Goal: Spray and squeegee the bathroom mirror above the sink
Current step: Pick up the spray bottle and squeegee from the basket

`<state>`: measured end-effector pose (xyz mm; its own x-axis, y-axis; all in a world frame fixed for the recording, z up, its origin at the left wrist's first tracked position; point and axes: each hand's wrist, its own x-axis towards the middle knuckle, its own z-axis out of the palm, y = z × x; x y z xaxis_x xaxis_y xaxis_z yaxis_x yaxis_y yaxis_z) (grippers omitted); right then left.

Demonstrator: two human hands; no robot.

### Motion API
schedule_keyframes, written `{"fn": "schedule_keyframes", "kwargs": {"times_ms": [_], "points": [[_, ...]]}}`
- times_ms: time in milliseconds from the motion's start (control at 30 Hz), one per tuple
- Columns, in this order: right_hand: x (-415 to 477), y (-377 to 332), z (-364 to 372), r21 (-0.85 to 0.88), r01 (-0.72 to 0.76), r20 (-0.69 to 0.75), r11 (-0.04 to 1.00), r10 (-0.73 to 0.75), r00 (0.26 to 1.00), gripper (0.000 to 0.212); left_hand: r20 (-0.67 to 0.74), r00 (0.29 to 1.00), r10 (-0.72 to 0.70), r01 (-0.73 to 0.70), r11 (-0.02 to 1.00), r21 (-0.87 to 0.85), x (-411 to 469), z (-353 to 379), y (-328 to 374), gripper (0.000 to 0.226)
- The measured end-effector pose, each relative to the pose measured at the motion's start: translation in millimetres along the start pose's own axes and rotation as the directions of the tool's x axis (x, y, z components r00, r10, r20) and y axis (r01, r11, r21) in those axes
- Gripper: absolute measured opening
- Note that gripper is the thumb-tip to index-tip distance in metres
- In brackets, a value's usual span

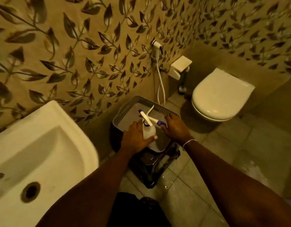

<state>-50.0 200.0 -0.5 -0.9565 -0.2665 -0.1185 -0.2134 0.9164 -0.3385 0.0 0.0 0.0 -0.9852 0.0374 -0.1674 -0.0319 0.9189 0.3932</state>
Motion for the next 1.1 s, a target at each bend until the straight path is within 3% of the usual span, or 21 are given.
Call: {"fn": "schedule_keyframes", "kwargs": {"times_ms": [167,333,433,500,767,1100], "points": [[13.1,13.0,33.9,0.024,-0.083,0.067,0.996,0.081,0.994,0.034,-0.126,0.984,-0.126,0.088,0.958,-0.273,26.3,45.9,5.3,0.101],[26.4,23.9,54.1,0.030,-0.087,0.080,0.996,0.084,0.993,0.037,-0.150,0.957,-0.248,0.142,0.853,-0.502,50.6,70.2,9.0,0.088],[34.5,29.6,64.5,0.080,-0.081,0.098,0.994,0.073,0.993,0.033,-0.160,0.950,-0.268,0.116,0.779,-0.617,61.2,78.1,12.2,0.067],[36.7,30.6,65.4,0.092,-0.079,0.108,0.993,0.069,0.992,0.031,-0.163,0.940,-0.298,0.123,0.746,-0.655,64.4,76.9,14.9,0.052],[35.6,15.0,35.4,0.136,-0.083,0.092,0.987,0.071,0.993,0.029,-0.227,0.909,-0.349,0.091,0.698,-0.710,65.5,39.9,18.4,0.031],[19.3,-28.5,-33.1,0.225,-0.100,0.005,0.969,0.101,0.995,0.036,-0.292,0.874,-0.387,0.037,0.654,-0.755,50.9,-50.2,37.1,0.036]]}}
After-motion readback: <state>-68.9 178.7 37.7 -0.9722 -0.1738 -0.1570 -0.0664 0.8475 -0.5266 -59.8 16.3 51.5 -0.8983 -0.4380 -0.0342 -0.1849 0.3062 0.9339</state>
